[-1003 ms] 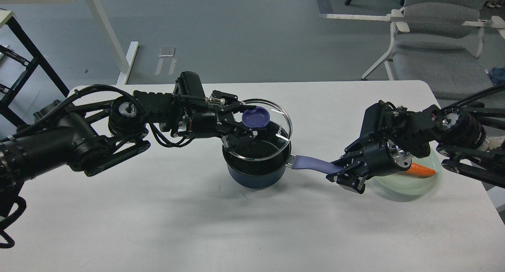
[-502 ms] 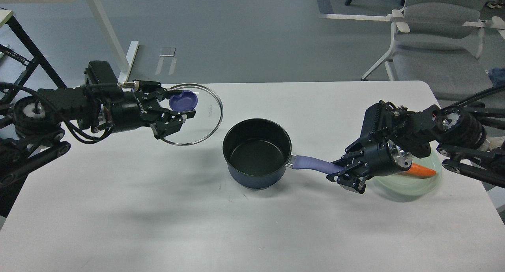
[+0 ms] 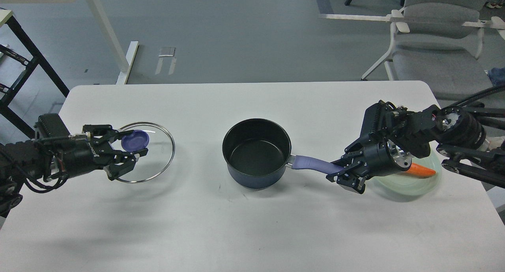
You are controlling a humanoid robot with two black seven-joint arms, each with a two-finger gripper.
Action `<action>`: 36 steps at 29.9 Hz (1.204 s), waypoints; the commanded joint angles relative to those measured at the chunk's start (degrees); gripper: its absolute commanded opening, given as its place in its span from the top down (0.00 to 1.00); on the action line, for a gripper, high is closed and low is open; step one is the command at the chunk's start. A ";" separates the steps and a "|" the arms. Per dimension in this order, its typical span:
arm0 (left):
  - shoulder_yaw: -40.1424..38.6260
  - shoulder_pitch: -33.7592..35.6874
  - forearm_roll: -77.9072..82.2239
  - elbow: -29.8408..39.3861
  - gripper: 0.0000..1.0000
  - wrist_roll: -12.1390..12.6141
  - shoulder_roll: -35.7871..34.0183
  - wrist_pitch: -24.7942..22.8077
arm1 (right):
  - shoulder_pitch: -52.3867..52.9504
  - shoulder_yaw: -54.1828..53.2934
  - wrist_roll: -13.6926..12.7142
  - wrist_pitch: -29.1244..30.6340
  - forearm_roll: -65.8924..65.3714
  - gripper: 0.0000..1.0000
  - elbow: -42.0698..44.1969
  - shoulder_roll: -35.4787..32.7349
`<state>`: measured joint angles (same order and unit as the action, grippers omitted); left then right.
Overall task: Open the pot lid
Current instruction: 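Lower the glass lid onto the table beside the pot and release it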
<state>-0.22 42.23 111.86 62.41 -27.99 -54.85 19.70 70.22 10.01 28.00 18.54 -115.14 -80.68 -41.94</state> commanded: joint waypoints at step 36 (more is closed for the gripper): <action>2.33 -1.10 -9.52 -6.79 0.04 -0.01 2.74 0.86 | -0.09 -0.08 0.00 0.00 0.00 0.69 0.00 -0.07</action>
<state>2.29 40.35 107.30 54.66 -28.00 -51.55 21.00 70.21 9.92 28.00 18.54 -115.14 -80.71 -42.02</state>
